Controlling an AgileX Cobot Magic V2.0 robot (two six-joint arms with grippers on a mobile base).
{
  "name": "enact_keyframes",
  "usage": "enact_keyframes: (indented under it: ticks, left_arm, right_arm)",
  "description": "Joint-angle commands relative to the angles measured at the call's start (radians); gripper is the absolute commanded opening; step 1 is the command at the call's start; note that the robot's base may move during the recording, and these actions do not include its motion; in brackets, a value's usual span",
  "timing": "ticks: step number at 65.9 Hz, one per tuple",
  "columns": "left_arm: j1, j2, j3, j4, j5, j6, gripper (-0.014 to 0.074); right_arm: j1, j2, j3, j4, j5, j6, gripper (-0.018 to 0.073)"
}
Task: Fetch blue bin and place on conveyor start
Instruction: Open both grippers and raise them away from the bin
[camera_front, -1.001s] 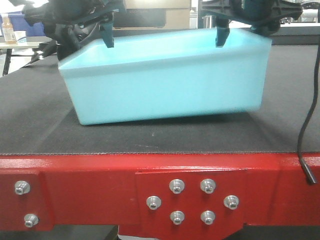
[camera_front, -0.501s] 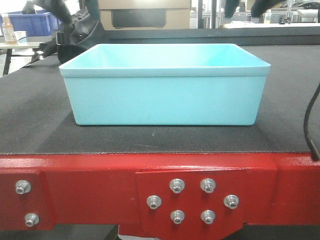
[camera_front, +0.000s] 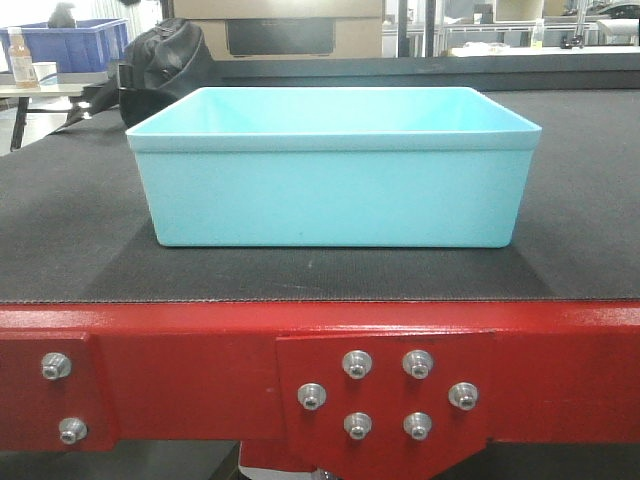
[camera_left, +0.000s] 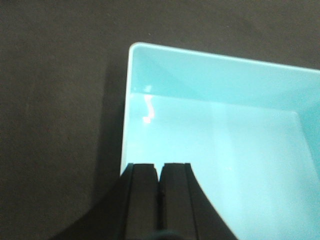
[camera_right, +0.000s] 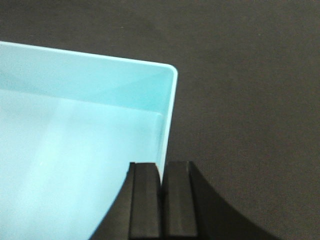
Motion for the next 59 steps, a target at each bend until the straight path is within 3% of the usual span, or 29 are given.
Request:
enact_keyframes:
  ticks: [1, 14, 27, 42, 59]
  left_arm:
    - [0.002, -0.06, 0.093, -0.017, -0.11, 0.001, -0.0111]
    - [0.002, -0.202, 0.325, -0.017, -0.336, 0.074, -0.0111]
    - [0.002, -0.36, 0.515, 0.007, -0.497, 0.078, -0.0111]
    - [0.002, -0.548, 0.701, 0.019, -0.545, 0.078, -0.0111]
    - [0.004, -0.772, 0.842, 0.023, -0.509, 0.078, -0.0111]
  right_arm:
    - [0.002, -0.077, 0.09, -0.015, -0.135, -0.011, -0.0166]
    - [0.002, -0.201, 0.29, -0.015, -0.309, -0.011, -0.0166]
    - [0.002, -0.292, 0.424, -0.015, -0.382, -0.011, -0.0166]
    - [0.002, -0.428, 0.507, -0.015, -0.37, -0.011, -0.0166]
    - [0.002, -0.631, 0.556, 0.001, -0.237, -0.011, -0.0166]
